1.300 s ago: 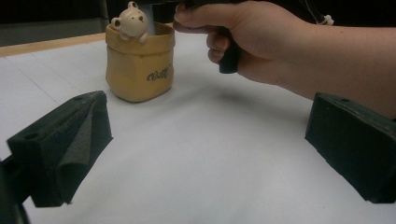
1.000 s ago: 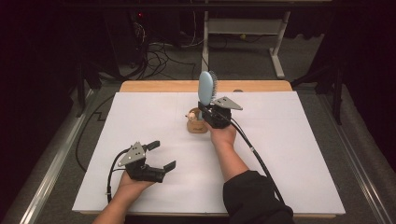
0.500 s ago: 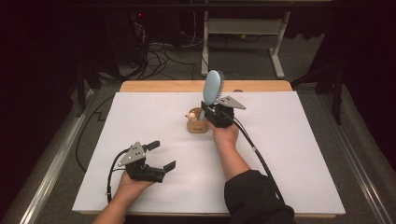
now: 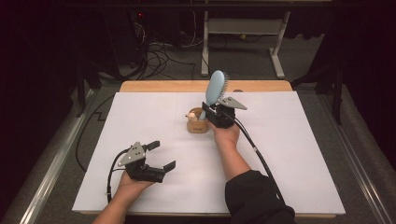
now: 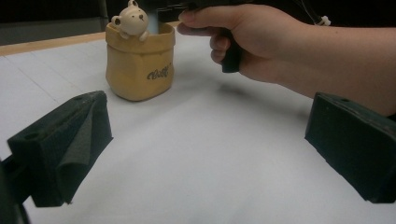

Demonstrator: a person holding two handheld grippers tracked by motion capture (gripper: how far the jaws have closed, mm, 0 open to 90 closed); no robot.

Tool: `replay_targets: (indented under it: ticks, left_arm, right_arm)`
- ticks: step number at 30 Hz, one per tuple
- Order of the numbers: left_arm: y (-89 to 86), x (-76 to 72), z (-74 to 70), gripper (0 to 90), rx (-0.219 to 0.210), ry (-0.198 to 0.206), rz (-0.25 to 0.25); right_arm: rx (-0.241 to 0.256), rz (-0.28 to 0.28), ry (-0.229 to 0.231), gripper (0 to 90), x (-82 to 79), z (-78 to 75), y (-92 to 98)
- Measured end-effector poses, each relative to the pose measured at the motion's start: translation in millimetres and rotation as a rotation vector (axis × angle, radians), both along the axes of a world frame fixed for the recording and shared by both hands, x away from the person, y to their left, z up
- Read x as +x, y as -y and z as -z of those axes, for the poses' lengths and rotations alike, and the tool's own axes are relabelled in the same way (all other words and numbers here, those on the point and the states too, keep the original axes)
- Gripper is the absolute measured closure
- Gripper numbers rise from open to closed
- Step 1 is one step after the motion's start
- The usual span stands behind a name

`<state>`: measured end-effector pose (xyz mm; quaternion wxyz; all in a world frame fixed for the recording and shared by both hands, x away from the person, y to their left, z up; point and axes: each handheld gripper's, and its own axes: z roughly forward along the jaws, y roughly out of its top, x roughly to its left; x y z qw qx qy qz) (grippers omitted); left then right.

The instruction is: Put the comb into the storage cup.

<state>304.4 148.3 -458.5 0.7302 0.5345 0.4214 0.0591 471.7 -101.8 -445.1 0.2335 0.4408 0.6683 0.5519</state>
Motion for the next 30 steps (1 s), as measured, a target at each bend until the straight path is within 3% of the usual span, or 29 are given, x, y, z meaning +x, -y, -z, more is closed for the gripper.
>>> replay_targets:
  ticks: [15,30]
  left_arm:
    - [0.1,0.2,0.8,1.7,0.005,-0.001,0.003]
    - [0.1,0.0,0.2,1.8,-0.002,-0.002,0.005]
  right_arm:
    - [-0.007,-0.004,-0.010,66.7,-0.3,-0.1,1.5]
    - [0.000,-0.020,-0.040,57.6,0.9,0.4,3.7]
